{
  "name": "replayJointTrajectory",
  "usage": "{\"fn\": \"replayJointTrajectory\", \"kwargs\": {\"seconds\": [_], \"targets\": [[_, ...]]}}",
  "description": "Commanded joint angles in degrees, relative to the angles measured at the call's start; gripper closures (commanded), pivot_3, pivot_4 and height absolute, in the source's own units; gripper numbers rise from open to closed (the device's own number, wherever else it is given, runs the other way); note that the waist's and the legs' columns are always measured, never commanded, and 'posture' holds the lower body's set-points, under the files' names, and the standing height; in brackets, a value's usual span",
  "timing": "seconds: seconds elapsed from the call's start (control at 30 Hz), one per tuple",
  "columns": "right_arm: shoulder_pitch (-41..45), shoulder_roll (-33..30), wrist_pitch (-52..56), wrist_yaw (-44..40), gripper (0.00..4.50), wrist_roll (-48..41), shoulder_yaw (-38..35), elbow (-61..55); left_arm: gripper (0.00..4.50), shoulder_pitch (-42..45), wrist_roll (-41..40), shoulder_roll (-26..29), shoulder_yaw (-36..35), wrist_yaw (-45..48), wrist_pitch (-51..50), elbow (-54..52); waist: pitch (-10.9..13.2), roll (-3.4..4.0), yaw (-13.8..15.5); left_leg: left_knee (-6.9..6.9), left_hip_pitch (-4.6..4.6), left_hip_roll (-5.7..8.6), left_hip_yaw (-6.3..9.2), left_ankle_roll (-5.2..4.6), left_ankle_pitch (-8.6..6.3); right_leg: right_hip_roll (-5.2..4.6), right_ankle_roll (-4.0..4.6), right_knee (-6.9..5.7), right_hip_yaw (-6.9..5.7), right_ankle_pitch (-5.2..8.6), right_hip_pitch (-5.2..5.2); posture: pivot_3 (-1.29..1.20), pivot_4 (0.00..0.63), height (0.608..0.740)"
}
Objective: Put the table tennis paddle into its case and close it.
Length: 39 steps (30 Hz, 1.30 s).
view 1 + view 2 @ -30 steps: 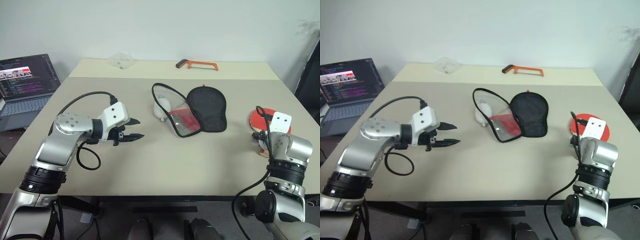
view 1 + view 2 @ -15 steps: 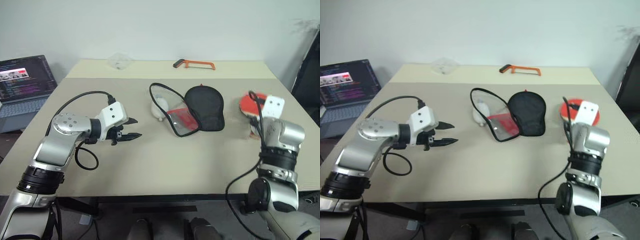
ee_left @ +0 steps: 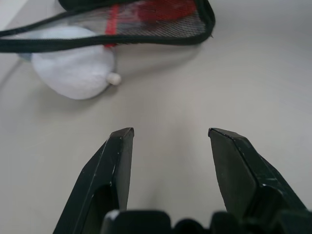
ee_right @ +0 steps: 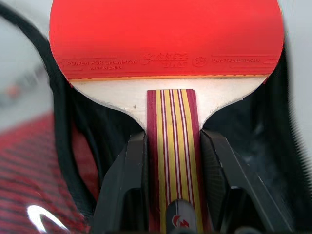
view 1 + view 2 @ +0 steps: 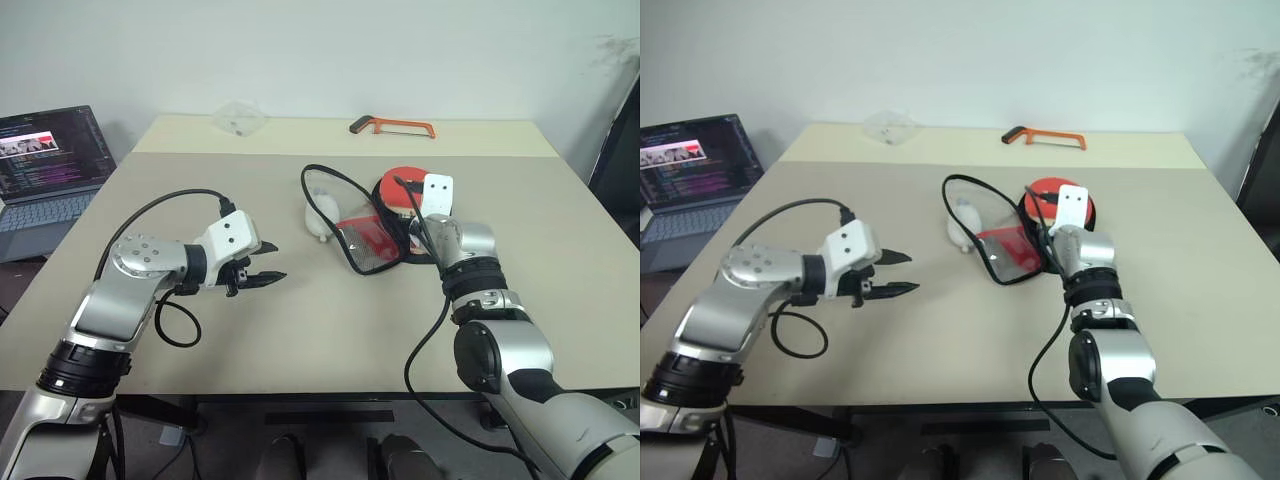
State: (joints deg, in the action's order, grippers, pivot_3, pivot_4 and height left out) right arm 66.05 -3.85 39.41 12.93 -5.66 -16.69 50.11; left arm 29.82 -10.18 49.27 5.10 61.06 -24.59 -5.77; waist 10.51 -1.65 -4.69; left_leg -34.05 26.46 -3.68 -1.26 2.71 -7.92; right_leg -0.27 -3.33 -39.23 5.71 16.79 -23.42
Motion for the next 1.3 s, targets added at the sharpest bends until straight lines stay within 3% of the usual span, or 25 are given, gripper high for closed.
{"fn": "replayJointTrajectory", "kwargs": {"seconds": [0.03, 0.6, 0.83, 0.93, 1.07, 1.2, 1.3], "targets": [[4.0, -1.5, -6.7, -0.8, 3.42, 0.6, 1.2, 3.9, 1.83, -0.5, -0.8, 1.3, -2.6, -0.8, -0.9, -4.0, 0.0, 0.0, -0.1, 0.0, 0.0, -0.01, 0.01, 0.0, 0.0, 0.01, 0.0, 0.0, 0.0, 0.0, 0.0, 0.0, 0.15, 0.74], [5.6, -4.0, -16.7, -3.7, 3.42, 2.0, 4.6, 17.7, 1.83, -2.1, -1.0, 2.4, -3.3, -2.2, -3.3, -6.9, 0.0, 0.0, -0.3, -0.06, -0.06, -0.01, 0.15, 0.02, 0.02, 0.07, 0.01, -0.22, -0.05, 0.0, 0.02, 0.0, 0.15, 0.74], [6.8, -5.2, -15.9, -5.3, 1.19, 0.9, 4.1, 16.2, 1.83, -0.8, 0.1, 2.0, -1.6, -1.8, -1.6, -4.0, 0.0, 0.0, -0.3, -0.13, -0.06, -0.01, 0.16, 0.03, 0.02, 0.07, 0.01, -0.28, -0.05, 0.0, 0.03, 0.0, 0.15, 0.74], [6.4, -6.7, -12.1, -7.5, 0.13, 0.0, 4.1, 10.9, 1.83, 0.9, 1.2, 2.2, -0.7, -1.1, -0.1, -1.6, 0.0, 0.01, -0.3, -0.14, -0.09, -0.01, 0.17, 0.03, 0.02, 0.09, 0.01, -0.32, -0.05, 0.0, 0.03, 0.0, 0.15, 0.74], [2.0, -9.0, -3.5, -13.1, 0.06, -0.9, 6.6, -4.7, 1.83, 1.1, 1.6, 2.2, -0.9, -0.7, 1.0, -0.4, 0.0, 0.01, -0.2, -0.15, -0.06, -0.01, 0.18, 0.03, 0.02, 0.09, 0.01, -0.31, -0.06, 0.01, 0.02, 0.0, 0.15, 0.74], [-8.0, -15.6, 4.5, -27.9, 0.06, -5.7, 10.0, -29.9, 1.83, 0.3, 2.2, 1.9, -0.2, -0.6, 1.5, 0.1, 0.0, 0.01, 0.3, -0.14, -0.02, -0.01, 0.27, 0.03, 0.02, 0.09, 0.05, -0.29, -0.15, 0.04, 0.03, 0.0, 0.15, 0.74], [-14.4, -20.0, 5.4, -38.0, 0.06, -11.1, 9.7, -41.6, 1.83, 0.5, 3.3, 1.0, 0.7, -1.2, 2.2, 1.5, 0.0, 0.01, 0.5, -0.15, 0.0, -0.01, 0.3, 0.03, 0.02, 0.1, 0.05, -0.3, -0.18, 0.04, 0.03, 0.0, 0.15, 0.74]]}}
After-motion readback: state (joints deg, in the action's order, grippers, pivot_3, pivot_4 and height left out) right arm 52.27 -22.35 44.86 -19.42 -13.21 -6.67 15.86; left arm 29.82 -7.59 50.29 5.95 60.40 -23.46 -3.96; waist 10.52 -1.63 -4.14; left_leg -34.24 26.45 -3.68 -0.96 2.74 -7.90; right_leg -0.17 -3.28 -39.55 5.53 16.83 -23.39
